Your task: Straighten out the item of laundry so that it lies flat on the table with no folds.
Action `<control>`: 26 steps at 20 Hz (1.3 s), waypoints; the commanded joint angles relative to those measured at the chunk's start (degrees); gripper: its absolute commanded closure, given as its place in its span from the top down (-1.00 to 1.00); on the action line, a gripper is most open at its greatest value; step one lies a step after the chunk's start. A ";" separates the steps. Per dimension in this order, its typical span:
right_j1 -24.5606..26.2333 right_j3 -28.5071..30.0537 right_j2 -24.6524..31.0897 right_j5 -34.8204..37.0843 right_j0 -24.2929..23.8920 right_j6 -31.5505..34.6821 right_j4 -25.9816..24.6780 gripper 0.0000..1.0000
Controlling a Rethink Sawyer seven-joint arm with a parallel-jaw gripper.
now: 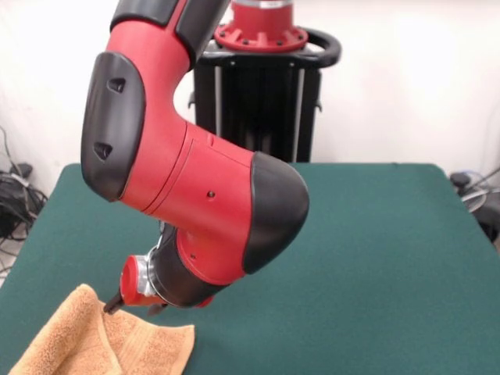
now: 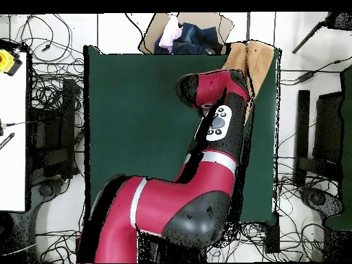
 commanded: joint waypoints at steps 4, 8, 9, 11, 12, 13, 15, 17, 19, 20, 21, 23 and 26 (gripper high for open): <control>-0.42 10.88 2.00 -4.43 0.89 14.14 0.40 1.00; -0.59 11.10 3.36 -5.31 0.65 13.48 1.33 1.00; -0.43 11.13 3.79 -6.08 0.53 13.43 1.47 1.00; 0.15 10.91 4.62 -7.70 0.28 13.35 1.69 1.00; 0.63 10.57 5.12 -8.73 0.08 13.21 1.77 1.00; 0.92 10.50 5.70 -10.35 -0.17 13.00 1.83 1.00; 0.47 11.71 7.48 -15.36 -1.10 11.70 2.12 1.00; -0.23 13.42 9.07 -19.36 -2.02 10.23 2.51 1.00; -1.29 15.58 10.75 -23.50 -3.16 8.27 2.65 1.00; -2.00 16.78 11.84 -25.84 -3.93 7.03 2.69 1.00; -2.70 17.88 12.96 -27.59 -4.67 5.87 2.75 1.00; -3.99 19.95 15.12 -30.79 -6.08 3.90 2.86 1.00; -4.12 20.78 16.52 -32.65 -6.80 3.70 2.37 1.00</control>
